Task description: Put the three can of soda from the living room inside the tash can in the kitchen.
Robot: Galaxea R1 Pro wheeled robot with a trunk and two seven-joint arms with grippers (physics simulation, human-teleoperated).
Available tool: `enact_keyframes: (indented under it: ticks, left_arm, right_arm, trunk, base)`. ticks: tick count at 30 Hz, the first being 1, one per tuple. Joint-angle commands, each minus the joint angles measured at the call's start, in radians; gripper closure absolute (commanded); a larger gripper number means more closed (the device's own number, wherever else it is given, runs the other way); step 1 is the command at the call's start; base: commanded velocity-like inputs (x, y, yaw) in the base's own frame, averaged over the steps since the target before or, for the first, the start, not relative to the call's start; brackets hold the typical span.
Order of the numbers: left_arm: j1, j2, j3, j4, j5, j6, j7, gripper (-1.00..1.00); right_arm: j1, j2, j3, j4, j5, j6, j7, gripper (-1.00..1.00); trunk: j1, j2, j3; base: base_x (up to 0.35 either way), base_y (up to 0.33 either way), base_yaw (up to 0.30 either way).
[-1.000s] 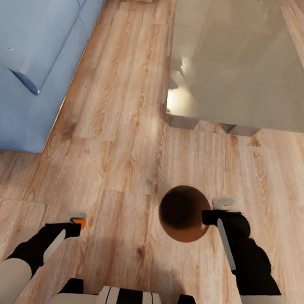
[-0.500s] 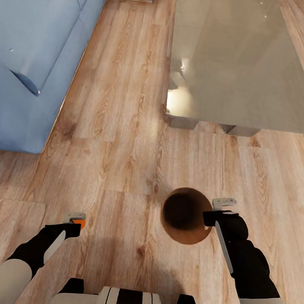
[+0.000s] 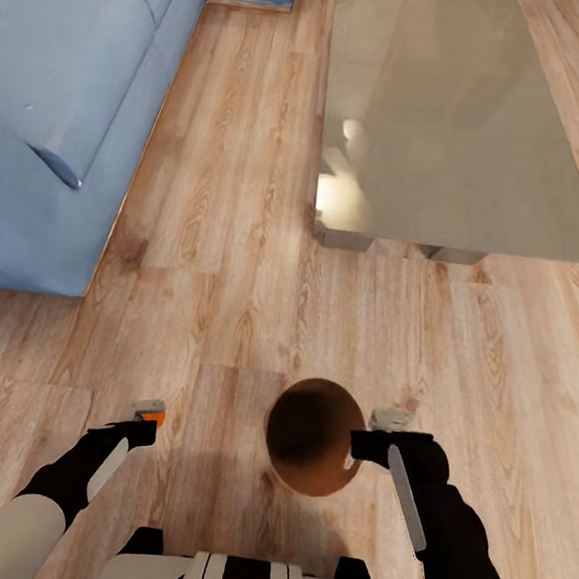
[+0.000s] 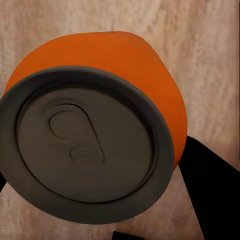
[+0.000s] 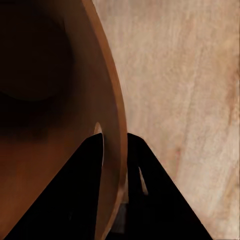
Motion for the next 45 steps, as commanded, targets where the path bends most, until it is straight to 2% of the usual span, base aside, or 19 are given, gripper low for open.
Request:
enact_keyframes:
  ticks: [1, 16, 18, 20, 23, 25, 27, 29, 30, 32, 34, 38, 43, 45]
  left_arm:
    - [0.000, 0.000, 0.000, -0.001, 0.000, 0.000, 0.000, 1.00]
    - [0.000, 0.000, -0.001, -0.002, 0.000, 0.001, -0.004, 1.00]
    - [0.000, 0.001, -0.001, -0.002, 0.000, 0.002, -0.013, 1.00]
    - [0.000, 0.005, -0.001, -0.003, 0.000, 0.018, -0.051, 1.00]
    - [0.000, 0.002, -0.001, -0.006, 0.000, 0.087, -0.077, 1.00]
    - [0.000, 0.003, 0.000, -0.086, 0.002, 0.192, -0.107, 1.00]
    - [0.000, 0.006, 0.002, -0.211, 0.003, 0.321, -0.135, 1.00]
    - [0.000, 0.007, 0.002, -0.290, 0.004, 0.385, -0.155, 1.00]
    - [0.000, 0.008, 0.002, -0.375, 0.004, 0.451, -0.178, 1.00]
    - [0.000, 0.009, 0.003, -0.458, 0.004, 0.515, -0.202, 1.00]
    - [0.000, 0.010, 0.004, -0.594, 0.004, 0.619, -0.241, 1.00]
    - [-0.001, 0.014, 0.006, -0.696, 0.001, 0.686, -0.273, 1.00]
    - [-0.004, 0.015, 0.005, -0.709, 0.001, 0.686, -0.283, 1.00]
    - [-0.008, 0.016, 0.002, -0.703, 0.001, 0.686, -0.316, 1.00]
  right_arm:
    - [0.000, 0.000, -0.002, -0.018, 0.047, 0.002, 0.002, 1.00]
    - [0.000, 0.001, -0.001, -0.018, 0.047, 0.001, 0.002, 1.00]
    - [0.000, 0.001, 0.001, -0.018, 0.047, 0.002, 0.002, 1.00]
    - [0.000, 0.000, 0.003, -0.018, 0.047, 0.002, 0.002, 1.00]
    - [0.000, -0.001, 0.002, -0.018, 0.047, 0.002, 0.002, 1.00]
    - [-0.001, -0.002, 0.001, -0.020, 0.051, 0.002, 0.002, 1.00]
    - [-0.003, -0.002, 0.000, -0.021, 0.055, 0.002, 0.001, 1.00]
    - [-0.005, -0.002, 0.000, -0.021, 0.056, 0.002, 0.001, 1.00]
    - [-0.007, -0.001, 0.000, -0.021, 0.056, 0.002, 0.001, 1.00]
    - [-0.008, 0.000, 0.000, -0.021, 0.056, 0.002, 0.001, 1.00]
    - [-0.009, 0.001, 0.015, -0.023, 0.056, 0.002, 0.002, 1.00]
    - [-0.012, -0.001, 0.042, -0.023, 0.054, 0.002, 0.002, 1.00]
    - [-0.034, -0.007, 0.048, -0.020, 0.051, 0.002, 0.002, 1.00]
    - [-0.053, -0.010, 0.050, -0.006, 0.050, 0.002, 0.002, 1.00]
  trunk:
    - [-0.004, 0.007, 0.003]
    - [-0.061, 0.112, 0.050]
    - [-0.069, 0.126, 0.057]
    - [-0.077, 0.140, 0.063]
    - [-0.088, 0.161, 0.072]
    - [-0.096, 0.175, 0.079]
    - [-0.104, 0.189, 0.085]
    - [-0.111, 0.203, 0.091]
    - [-0.115, 0.210, 0.094]
    - [-0.123, 0.224, 0.100]
    - [-0.130, 0.238, 0.107]
    - [-0.146, 0.266, 0.119]
    - [-0.165, 0.301, 0.135]
    - [-0.173, 0.315, 0.141]
  base:
    - [0.000, 0.000, 0.000]
    - [0.000, 0.000, 0.000]
    - [0.000, 0.000, 0.000]
    - [0.000, 0.000, 0.000]
    - [0.000, 0.000, 0.000]
    - [0.000, 0.000, 0.000]
    - [0.000, 0.000, 0.000]
    - [0.000, 0.000, 0.000]
    - [0.000, 0.000, 0.000]
    - [0.000, 0.000, 0.000]
    - [0.000, 0.000, 0.000]
    - [0.000, 0.000, 0.000]
    - [0.000, 0.000, 0.000]
    - [0.000, 0.000, 0.000]
